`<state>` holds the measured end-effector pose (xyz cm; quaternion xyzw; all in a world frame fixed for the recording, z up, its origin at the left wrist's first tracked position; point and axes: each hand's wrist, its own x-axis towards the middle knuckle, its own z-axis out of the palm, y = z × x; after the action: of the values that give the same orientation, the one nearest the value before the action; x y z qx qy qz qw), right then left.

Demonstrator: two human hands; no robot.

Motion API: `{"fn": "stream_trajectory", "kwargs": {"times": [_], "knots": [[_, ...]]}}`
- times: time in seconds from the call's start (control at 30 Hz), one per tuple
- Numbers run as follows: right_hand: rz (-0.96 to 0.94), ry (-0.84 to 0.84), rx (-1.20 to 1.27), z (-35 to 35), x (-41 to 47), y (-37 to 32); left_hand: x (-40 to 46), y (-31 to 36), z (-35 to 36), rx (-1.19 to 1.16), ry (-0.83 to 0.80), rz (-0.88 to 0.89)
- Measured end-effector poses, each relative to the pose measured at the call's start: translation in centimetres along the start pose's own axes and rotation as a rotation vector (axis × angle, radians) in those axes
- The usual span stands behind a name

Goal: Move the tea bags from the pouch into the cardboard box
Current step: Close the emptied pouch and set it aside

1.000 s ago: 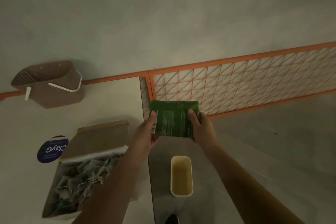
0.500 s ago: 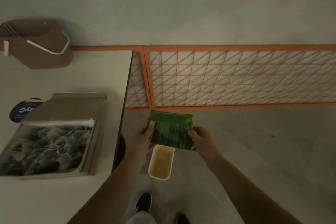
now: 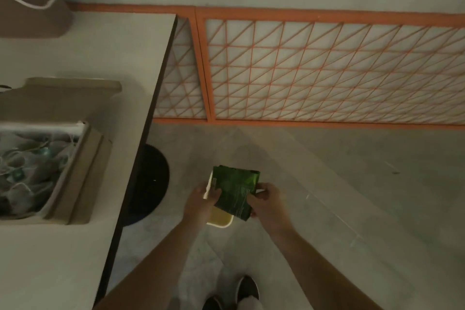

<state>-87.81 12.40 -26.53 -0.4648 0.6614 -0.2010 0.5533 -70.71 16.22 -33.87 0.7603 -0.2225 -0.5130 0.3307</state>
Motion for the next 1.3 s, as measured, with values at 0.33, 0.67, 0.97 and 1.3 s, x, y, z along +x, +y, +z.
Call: {"fn": "stream_trajectory", "kwargs": {"times": [0.33,0.67,0.97,1.3], "knots": [[0.062,-0.032,-0.193,9.2,11.6,11.4,9.0,-9.1,1.7,0.243,0.118,0.107],[0.041,-0.140,-0.447,16.9,19.5,21.3,17.4,-16.0,1.1,0.381,0.177,0.201],[-0.021,-0.277,-0.442,13.4,13.2,16.8,11.4,-12.4,1.3,0.367,0.155,0.143],[-0.096,-0.235,-0.200,2.0,-1.3,-1.5,-6.6,5.0,-3.3,0.281,0.091,0.230]]}}
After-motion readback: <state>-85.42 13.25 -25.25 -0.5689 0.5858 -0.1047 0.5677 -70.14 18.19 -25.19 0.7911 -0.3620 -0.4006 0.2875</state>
